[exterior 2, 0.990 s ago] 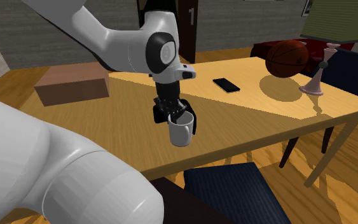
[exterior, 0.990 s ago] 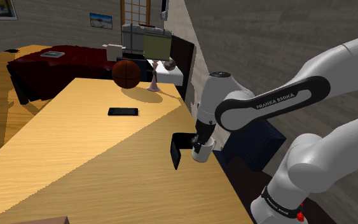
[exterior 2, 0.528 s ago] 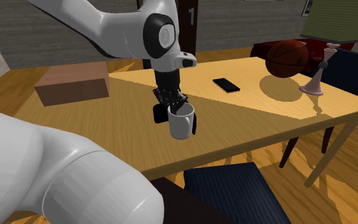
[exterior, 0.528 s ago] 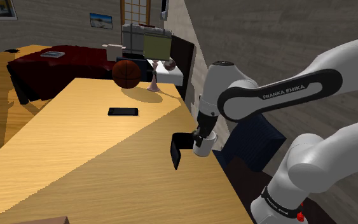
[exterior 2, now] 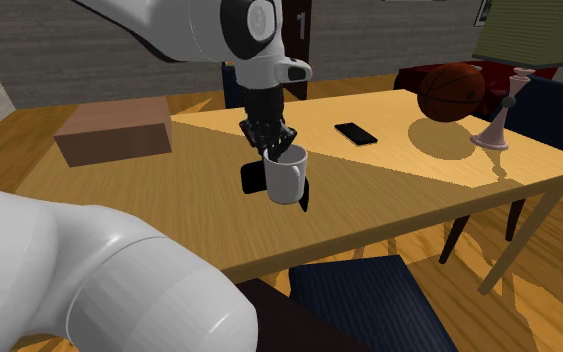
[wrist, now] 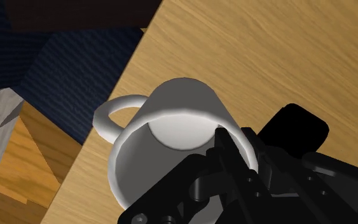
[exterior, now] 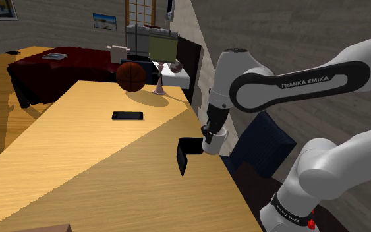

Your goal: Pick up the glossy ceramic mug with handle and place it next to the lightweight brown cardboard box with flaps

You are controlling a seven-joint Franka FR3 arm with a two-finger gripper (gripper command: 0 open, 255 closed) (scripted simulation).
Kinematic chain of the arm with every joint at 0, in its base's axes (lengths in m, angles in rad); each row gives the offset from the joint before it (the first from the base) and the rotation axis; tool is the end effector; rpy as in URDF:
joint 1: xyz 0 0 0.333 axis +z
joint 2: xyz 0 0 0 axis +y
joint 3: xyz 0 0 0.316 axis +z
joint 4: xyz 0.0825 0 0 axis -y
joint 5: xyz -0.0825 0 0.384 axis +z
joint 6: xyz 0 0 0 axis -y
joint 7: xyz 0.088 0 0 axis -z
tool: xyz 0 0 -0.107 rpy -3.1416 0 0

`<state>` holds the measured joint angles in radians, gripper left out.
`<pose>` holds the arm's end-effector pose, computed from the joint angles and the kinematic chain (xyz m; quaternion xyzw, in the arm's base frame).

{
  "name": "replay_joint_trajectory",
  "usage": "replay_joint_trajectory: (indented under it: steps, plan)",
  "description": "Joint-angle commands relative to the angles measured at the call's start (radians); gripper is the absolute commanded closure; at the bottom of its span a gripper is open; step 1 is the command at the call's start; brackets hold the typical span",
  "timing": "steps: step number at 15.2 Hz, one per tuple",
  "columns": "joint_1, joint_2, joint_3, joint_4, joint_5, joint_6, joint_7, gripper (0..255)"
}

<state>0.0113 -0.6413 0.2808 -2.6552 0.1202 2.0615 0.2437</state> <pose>0.3390 0.1065 0.4339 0.9990 -0.0289 0.0231 0.0250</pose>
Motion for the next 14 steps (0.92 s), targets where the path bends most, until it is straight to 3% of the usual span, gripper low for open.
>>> replay_joint_trajectory:
  steps: [1,14]
  plan:
    - [0.001,-0.008,-0.002,0.022,-0.001,-0.03,0.001,255]
    - [-0.006,-0.04,-0.027,0.176,-0.017,-0.216,-0.006,255]
